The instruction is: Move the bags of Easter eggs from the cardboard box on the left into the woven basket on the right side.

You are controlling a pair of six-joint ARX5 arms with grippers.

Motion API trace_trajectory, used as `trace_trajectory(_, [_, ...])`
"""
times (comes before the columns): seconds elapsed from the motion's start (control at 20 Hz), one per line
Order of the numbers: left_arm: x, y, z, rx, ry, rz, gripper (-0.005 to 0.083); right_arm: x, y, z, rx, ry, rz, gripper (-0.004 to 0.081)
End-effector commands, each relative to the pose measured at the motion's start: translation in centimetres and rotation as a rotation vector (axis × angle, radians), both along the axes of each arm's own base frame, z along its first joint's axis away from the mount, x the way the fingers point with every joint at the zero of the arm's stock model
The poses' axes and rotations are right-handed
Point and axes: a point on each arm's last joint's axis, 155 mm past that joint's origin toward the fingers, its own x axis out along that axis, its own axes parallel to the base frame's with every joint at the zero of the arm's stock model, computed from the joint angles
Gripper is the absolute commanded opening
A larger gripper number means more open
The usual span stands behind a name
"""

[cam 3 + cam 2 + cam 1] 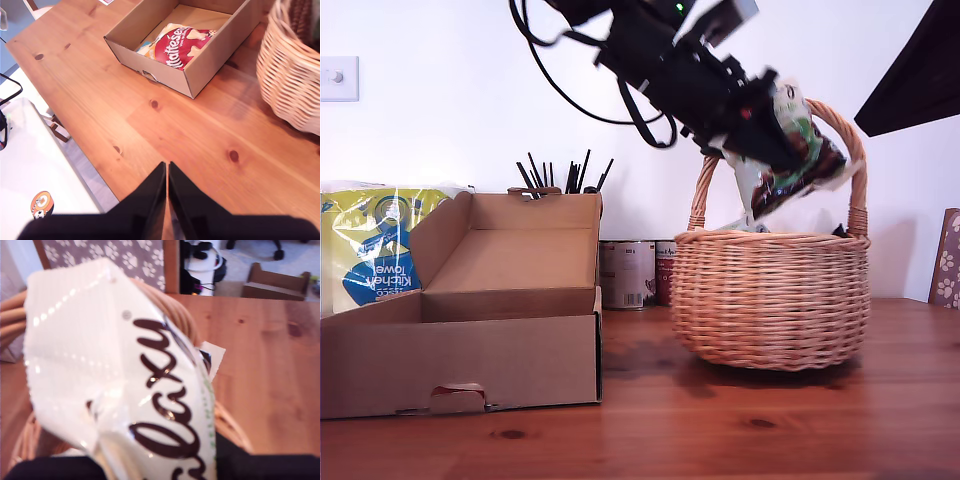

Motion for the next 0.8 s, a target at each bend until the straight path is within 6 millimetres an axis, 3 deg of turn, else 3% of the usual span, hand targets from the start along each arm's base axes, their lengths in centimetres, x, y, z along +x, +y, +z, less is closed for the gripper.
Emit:
trace_trajectory(0.0, [1.3, -0.2, -4.5, 0.044, 0.026, 0.024, -0.0024, 0.0, 0.2, 0.5, 0.006, -0.015, 0.009, -0.0013])
trace_trajectory(0.25, [4.0, 0.3, -8.1, 0.091, -0.012, 0.105, -0.0024, -0.1, 0.1, 0.4, 0.004, -0.007, 0.007, -0.0013])
trace_trajectory(0.4, [5.2, 1.3, -8.8, 0.104, -0.011, 0.143, -0.0024, -0.1, 0.1, 0.3, 0.003, -0.005, 0.007, -0.0013])
trace_trajectory(0.6, [5.1, 1.5, -9.0, 0.106, 0.011, 0.147, -0.0010, -0.1, 0.1, 0.3, 0.003, -0.006, 0.008, -0.0013])
trace_trajectory(0.65, [4.9, 1.3, -9.0, 0.104, 0.016, 0.147, 0.0097, -0.1, 0.1, 0.3, 0.003, -0.006, 0.008, -0.0013])
trace_trajectory(0.75, [4.7, 1.0, -8.9, 0.095, 0.024, 0.155, 0.0444, -0.1, 0.1, 0.3, 0.003, -0.006, 0.008, -0.0013])
